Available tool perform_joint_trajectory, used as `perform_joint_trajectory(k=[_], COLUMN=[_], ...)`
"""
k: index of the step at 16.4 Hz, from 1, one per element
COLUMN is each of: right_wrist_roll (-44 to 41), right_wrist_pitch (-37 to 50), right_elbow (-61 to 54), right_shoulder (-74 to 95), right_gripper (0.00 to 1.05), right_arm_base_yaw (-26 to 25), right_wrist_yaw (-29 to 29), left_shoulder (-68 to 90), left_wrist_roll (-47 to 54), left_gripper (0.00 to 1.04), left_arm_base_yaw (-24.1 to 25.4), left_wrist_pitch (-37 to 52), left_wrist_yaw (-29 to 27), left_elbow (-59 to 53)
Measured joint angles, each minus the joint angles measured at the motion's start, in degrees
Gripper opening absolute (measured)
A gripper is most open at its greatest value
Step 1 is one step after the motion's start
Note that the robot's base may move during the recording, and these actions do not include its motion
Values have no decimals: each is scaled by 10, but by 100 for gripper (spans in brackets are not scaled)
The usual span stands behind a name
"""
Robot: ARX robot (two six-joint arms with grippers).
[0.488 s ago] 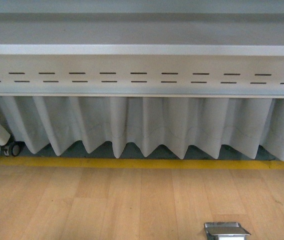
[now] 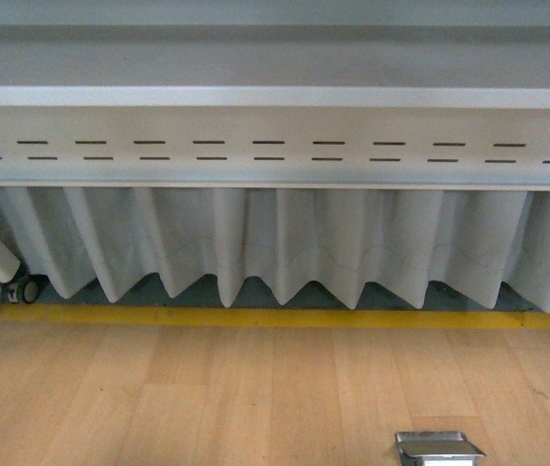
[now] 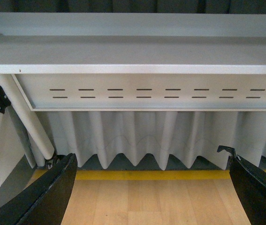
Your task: Wind up and store yellow beetle toy
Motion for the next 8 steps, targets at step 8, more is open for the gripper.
perform_joint_trajectory(k=[8], right_wrist_roll=[0], right_wrist_pitch=[0], right_elbow=[0], right_shoulder=[0], right_gripper=[98], right_arm_base_yaw=[0], right_wrist_yaw=[0], left_shoulder=[0], left_wrist_roll=[0], left_gripper=[98], left_arm_base_yaw=[0], left_wrist_pitch=[-1], left_wrist_yaw=[0], left_elbow=[0])
